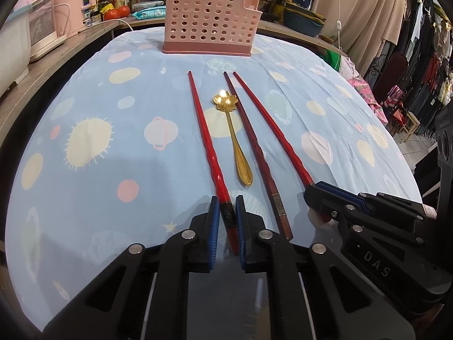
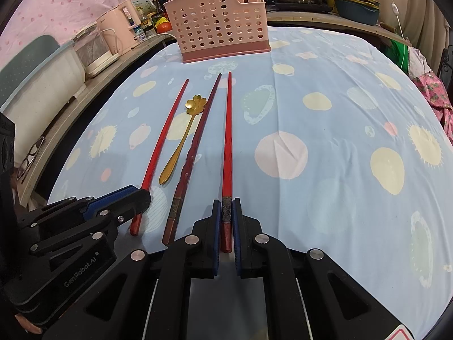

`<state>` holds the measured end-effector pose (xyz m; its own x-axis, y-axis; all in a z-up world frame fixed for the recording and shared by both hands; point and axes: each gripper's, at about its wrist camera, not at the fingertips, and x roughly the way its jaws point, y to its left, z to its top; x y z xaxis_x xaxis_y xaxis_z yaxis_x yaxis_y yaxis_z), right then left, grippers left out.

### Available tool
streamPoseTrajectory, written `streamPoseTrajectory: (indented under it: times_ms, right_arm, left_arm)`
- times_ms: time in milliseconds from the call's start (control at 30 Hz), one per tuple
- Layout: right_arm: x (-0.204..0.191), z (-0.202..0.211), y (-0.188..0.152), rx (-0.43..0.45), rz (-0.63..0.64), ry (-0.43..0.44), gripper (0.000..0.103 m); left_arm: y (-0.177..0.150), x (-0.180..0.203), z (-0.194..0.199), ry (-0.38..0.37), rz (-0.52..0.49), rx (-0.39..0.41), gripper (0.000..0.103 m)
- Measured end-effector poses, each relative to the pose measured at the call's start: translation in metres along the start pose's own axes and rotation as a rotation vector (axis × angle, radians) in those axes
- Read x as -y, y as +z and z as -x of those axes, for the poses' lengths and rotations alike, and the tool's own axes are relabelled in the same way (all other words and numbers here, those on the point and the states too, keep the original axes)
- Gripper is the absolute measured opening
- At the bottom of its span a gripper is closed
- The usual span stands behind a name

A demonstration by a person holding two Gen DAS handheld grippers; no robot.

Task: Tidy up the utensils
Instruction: 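Grasp a red chopstick with the right tool while the left tool grasps another red chopstick, then lift both red chopsticks up over the pink holder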

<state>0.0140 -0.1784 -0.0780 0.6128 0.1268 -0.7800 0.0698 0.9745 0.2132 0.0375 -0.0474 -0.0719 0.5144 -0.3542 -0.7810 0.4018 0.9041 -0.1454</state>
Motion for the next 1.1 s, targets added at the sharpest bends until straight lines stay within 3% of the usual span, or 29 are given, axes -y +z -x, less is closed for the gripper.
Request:
streamPoseTrajectory:
  times_ms: [633,1100]
  right_arm:
    - [0.004,0.009,0.002,0.020,-0.016,-0.001,0.007]
    - [0.015,0.054,0.046,0.173,-0.059,0.024,0.007]
  left_arm:
    - [0.008,-0.017,0.014,0.006,0.060,0.035,0.007]
    - [0.049,-0.032,0.056,0.006,0.092,0.176,0.007]
